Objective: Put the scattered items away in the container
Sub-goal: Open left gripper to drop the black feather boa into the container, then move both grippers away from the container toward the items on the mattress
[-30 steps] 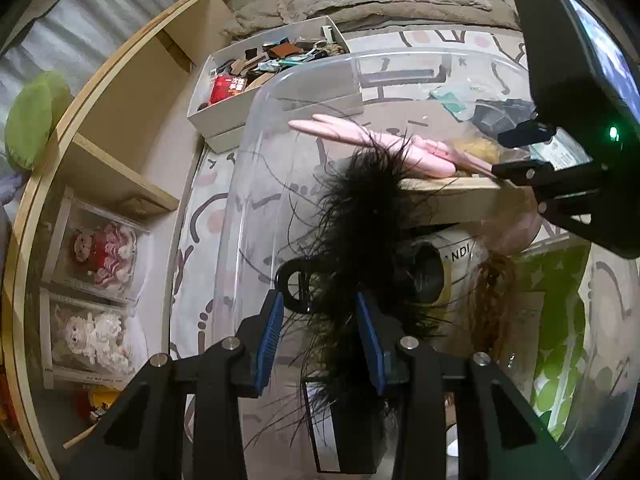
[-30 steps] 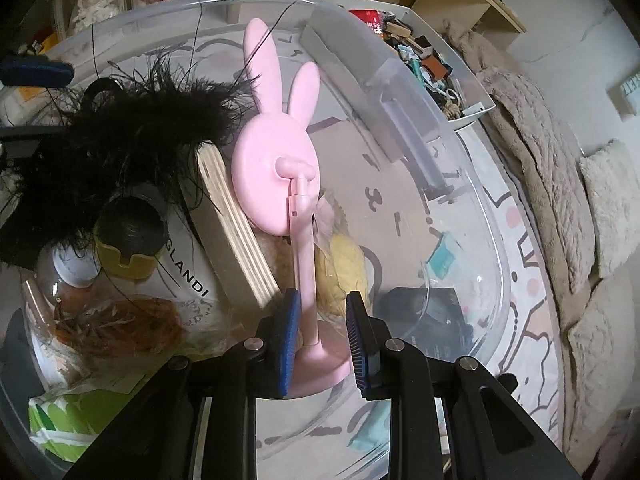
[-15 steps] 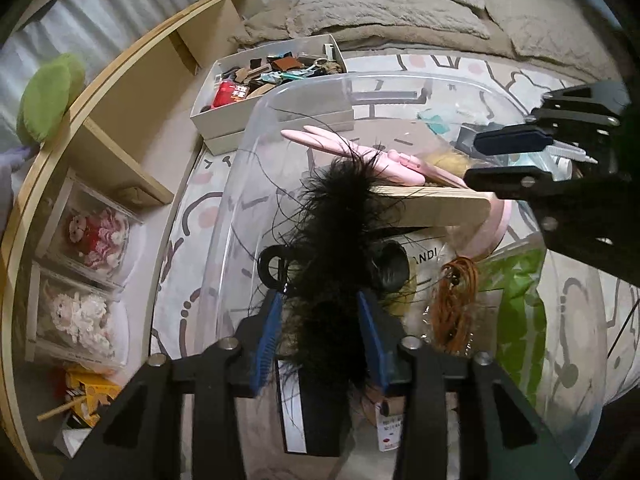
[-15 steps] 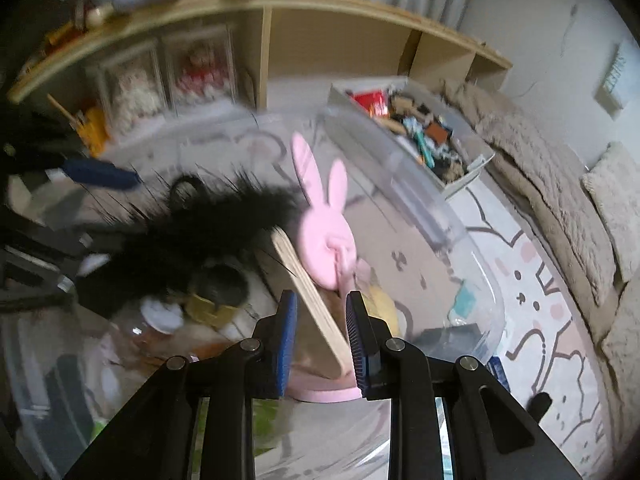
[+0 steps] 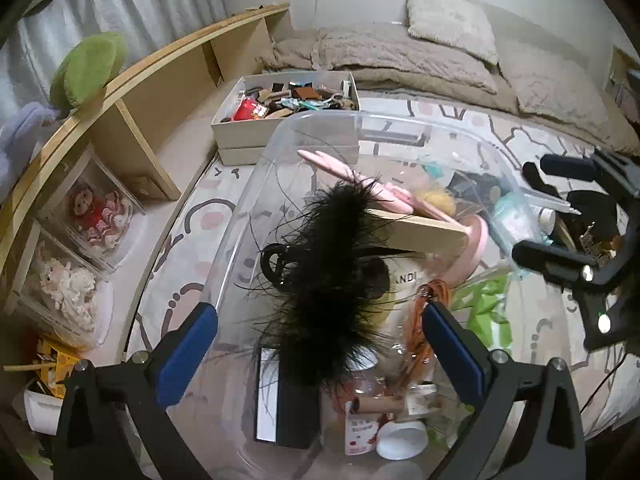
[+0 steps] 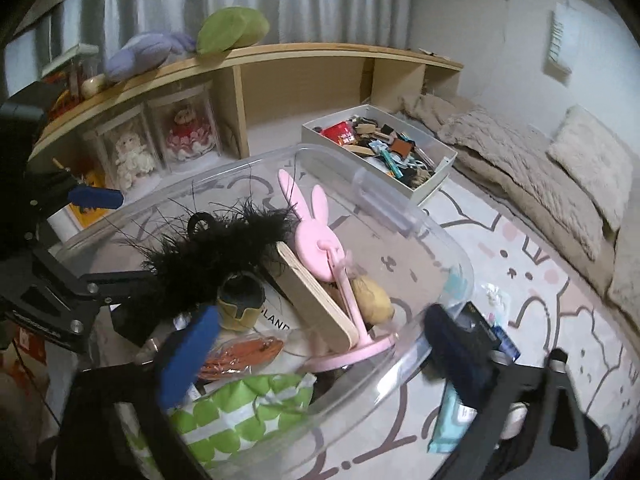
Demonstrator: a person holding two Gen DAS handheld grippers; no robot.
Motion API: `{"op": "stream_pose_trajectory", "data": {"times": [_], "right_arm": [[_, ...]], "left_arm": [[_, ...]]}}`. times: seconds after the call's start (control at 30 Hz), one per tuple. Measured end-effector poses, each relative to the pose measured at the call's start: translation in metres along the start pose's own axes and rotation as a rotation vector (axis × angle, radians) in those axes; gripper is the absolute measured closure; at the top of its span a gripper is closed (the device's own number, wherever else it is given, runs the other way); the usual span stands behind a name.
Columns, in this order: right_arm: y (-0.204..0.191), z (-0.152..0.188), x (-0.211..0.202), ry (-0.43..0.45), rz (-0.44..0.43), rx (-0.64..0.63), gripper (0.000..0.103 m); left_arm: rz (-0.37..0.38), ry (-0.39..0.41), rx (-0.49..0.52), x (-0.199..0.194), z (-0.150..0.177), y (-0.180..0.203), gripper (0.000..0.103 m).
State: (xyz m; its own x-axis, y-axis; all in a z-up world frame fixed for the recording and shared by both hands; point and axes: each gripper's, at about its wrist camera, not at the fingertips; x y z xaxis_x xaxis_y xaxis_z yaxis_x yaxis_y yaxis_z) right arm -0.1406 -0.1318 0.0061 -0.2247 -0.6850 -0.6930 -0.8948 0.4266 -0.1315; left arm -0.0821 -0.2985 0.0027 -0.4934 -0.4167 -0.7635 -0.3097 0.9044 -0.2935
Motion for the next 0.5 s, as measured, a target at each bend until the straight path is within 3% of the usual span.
{"op": "stream_pose_trajectory", "data": {"times": [0.5], "right_arm": [[-0.010,0.009,-0.044,0.123,0.003,0.031,0.000]], "left_arm": [[0.050,0.116,-0.052,-0.047,0.020,0.003,0.000]]}}
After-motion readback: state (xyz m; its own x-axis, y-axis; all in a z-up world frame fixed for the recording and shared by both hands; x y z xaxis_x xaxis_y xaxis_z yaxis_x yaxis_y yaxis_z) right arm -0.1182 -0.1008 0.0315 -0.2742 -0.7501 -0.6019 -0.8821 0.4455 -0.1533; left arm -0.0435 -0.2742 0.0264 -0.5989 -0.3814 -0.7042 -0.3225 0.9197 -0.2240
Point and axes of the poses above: each gripper's, at about its wrist camera, not at the fingertips, and x roughly the way its jaws point, y to its right, z to its underside, and after that the axes turned 12 degrees about -z, right-handed
